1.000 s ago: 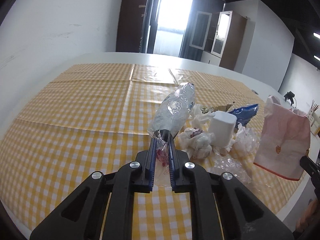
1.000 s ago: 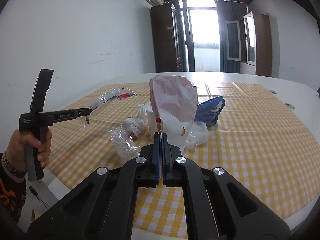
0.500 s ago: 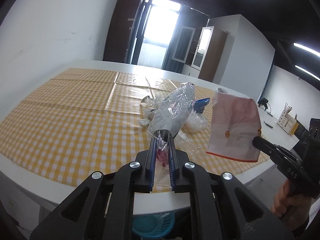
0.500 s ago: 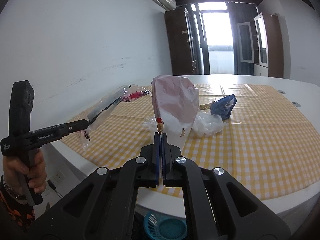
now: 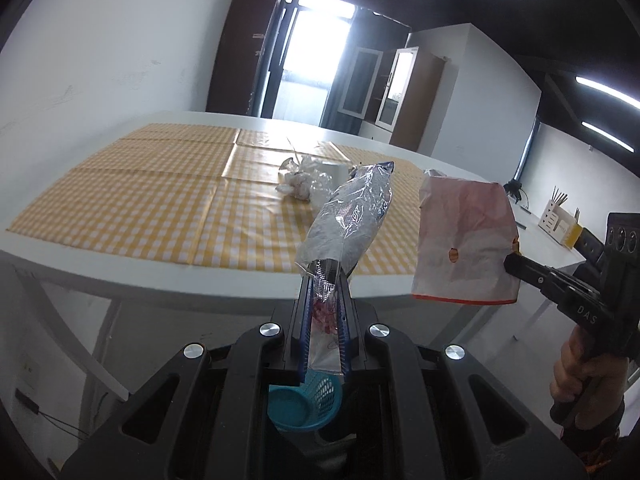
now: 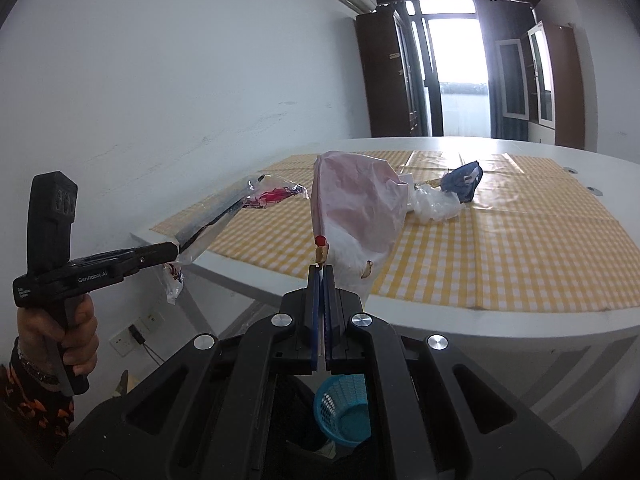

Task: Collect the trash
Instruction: 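Lift both held items and carry them down over the blue wastebasket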

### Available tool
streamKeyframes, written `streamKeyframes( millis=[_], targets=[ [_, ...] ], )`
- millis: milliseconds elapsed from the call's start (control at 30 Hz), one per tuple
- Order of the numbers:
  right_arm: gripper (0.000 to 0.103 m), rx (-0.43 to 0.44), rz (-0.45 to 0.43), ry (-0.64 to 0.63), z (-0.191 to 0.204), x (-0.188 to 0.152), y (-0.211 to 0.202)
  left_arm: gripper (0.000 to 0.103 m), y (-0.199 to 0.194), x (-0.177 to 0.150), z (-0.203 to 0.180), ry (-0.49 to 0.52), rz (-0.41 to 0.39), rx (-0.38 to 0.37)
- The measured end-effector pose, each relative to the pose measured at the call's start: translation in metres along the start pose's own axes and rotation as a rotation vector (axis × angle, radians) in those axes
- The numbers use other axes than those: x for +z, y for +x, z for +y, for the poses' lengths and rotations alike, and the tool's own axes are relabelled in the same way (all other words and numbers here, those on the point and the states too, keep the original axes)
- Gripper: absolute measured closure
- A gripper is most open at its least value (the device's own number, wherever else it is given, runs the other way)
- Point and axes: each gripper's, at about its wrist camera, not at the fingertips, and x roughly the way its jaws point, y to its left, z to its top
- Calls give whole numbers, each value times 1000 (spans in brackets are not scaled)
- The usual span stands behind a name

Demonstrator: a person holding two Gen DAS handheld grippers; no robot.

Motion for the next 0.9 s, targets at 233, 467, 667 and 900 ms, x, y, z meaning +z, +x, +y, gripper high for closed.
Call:
streamKeyframes(
  millis=[233,467,667,900],
  targets=[
    [102,52,87,-21,11,-33,-15,92,-11,-41,13,-17,82,-2],
    [102,89,197,-37,20,-72,-8,92,-6,-76,14,1,194,15],
    [102,91,302,-15,13,-104,21,92,24,-100,22,-5,298,10],
    [102,80,403,22,3,-132,73,92,81,-133,44,-66,440,35]
  ],
)
